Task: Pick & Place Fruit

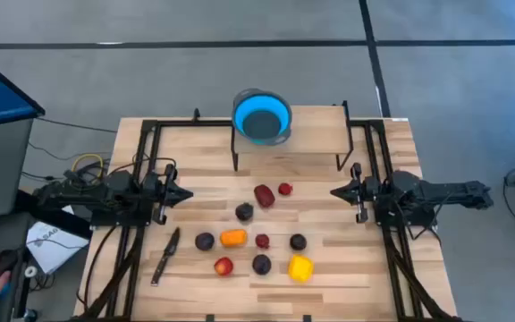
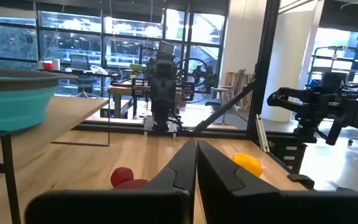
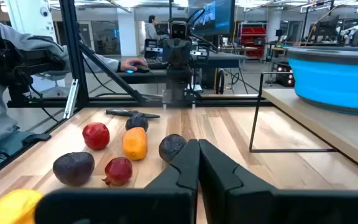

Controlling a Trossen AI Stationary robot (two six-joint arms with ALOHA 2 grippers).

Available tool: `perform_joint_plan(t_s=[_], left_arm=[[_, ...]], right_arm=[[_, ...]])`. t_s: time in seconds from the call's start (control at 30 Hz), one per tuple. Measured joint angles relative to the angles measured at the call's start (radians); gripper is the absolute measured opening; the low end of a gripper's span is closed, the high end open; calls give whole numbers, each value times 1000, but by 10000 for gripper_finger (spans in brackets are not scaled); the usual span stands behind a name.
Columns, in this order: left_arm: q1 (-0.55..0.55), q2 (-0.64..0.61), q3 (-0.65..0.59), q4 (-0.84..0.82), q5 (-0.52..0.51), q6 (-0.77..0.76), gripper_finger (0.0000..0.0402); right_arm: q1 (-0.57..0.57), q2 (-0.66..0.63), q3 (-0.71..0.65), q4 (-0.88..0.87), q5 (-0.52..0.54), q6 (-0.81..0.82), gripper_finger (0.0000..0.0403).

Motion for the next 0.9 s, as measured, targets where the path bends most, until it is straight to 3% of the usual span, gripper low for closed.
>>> perform_joint_plan(t_s=[0.9], left_arm=[[9,0,0,0,0,0,8]], right_arm=[[0,0,0,0,0,0,0]])
